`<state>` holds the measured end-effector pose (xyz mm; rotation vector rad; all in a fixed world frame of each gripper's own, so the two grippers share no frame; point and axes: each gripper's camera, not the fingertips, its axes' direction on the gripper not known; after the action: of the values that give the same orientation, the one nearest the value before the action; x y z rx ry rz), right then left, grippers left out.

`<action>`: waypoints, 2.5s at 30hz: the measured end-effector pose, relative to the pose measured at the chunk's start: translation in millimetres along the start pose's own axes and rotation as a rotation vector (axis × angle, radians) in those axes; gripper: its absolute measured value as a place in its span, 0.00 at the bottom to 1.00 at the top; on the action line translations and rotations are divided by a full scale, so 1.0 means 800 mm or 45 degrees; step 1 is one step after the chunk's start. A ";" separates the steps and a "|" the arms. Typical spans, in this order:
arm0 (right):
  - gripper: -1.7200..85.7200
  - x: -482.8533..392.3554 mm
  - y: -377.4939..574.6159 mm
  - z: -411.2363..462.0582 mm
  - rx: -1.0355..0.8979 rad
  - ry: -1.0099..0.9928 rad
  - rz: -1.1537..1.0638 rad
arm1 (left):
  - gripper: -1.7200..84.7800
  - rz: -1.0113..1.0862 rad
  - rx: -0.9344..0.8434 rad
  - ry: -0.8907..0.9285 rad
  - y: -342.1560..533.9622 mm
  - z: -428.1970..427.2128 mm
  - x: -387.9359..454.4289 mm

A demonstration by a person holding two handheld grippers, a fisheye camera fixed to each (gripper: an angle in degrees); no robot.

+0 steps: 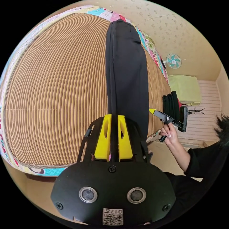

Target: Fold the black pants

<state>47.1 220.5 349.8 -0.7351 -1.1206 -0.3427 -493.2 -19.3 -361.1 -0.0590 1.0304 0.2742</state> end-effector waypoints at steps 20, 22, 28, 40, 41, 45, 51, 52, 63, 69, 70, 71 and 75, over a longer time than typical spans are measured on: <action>0.04 -0.045 -0.057 -0.243 -0.026 -1.184 -0.271 | 0.07 0.354 0.071 0.994 -0.068 -0.096 0.044; 0.03 -0.097 -0.026 -0.329 0.034 -1.206 -0.418 | 0.07 0.522 0.184 1.007 -0.029 -0.169 0.100; 0.02 -0.257 0.039 -0.555 0.211 -1.183 -0.847 | 0.07 0.992 0.442 1.001 0.057 -0.359 0.270; 0.02 -0.277 -0.117 -0.482 0.226 -0.756 -0.508 | 0.07 0.622 0.423 0.462 -0.081 -0.309 0.301; 0.02 -0.276 -0.118 -0.465 0.237 -0.711 -0.516 | 0.08 0.646 0.435 0.426 -0.085 -0.296 0.296; 0.03 -0.254 -0.087 -0.376 0.109 -0.399 -0.477 | 0.08 0.625 0.325 0.297 -0.075 -0.217 0.265; 0.09 -0.092 0.056 -0.149 -0.385 -0.018 -0.051 | 0.13 0.314 -0.292 -0.034 0.032 0.026 0.162; 0.11 -0.060 0.078 -0.133 -0.423 0.007 0.052 | 0.15 0.244 -0.385 -0.102 0.053 0.056 0.141; 0.17 0.008 -0.076 -0.057 -0.230 -0.247 0.064 | 0.14 -0.080 -0.115 0.210 0.048 0.034 0.064; 0.12 -0.112 -0.121 0.076 -0.512 -0.060 -0.190 | 0.14 -0.214 -0.026 0.261 0.109 0.000 0.019; 0.11 -0.136 -0.119 0.094 -0.510 -0.088 -0.215 | 0.13 -0.262 0.000 0.275 0.128 -0.007 0.003; 0.11 -0.158 -0.116 0.118 -0.529 -0.135 -0.222 | 0.13 -0.314 0.024 0.283 0.148 -0.014 -0.014; 0.10 -0.241 -0.104 0.208 -0.603 -0.209 -0.256 | 0.12 -0.467 0.106 0.283 0.200 -0.031 -0.061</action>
<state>-197.2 253.6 244.6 -1.0836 -1.2883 -0.7453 -578.5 120.7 -319.3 -0.2046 1.2274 -0.1120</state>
